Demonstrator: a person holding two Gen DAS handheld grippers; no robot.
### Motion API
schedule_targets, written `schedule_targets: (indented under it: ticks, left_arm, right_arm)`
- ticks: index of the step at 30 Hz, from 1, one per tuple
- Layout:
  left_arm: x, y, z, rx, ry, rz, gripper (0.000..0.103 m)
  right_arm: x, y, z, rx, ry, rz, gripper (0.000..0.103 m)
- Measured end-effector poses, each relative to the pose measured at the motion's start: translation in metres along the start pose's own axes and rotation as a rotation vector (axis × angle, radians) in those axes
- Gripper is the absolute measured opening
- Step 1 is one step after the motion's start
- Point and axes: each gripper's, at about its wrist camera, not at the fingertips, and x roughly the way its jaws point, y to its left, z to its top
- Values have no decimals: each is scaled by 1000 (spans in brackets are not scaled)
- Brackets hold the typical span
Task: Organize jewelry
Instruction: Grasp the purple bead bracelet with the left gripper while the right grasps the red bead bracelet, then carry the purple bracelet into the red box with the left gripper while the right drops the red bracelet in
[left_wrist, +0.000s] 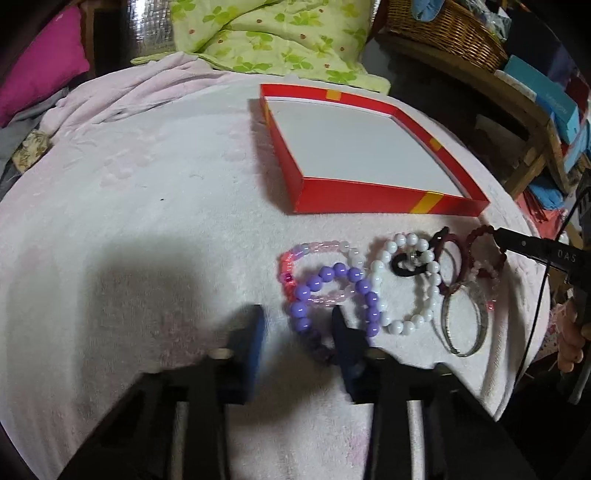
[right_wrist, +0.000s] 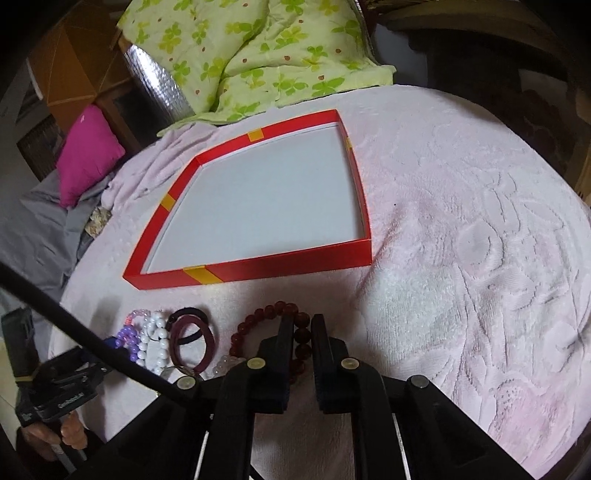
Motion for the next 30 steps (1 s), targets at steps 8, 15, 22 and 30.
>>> schedule_targets:
  ticks: [8, 15, 22, 30]
  left_arm:
    - [-3, -9, -3, 37, -14, -14, 9]
    - [-22, -3, -7, 13, -81, -36, 9]
    - [-39, -1, -6, 0, -144, -41, 9]
    - [-62, -16, 20, 54, -232, -85, 9]
  right_arm:
    - [-5, -10, 2, 97, -17, 84, 11]
    - [-10, -7, 3, 81, -51, 94, 11]
    - [-32, -1, 8, 78, -155, 141, 11]
    - [-47, 6, 24, 94, -261, 206, 11]
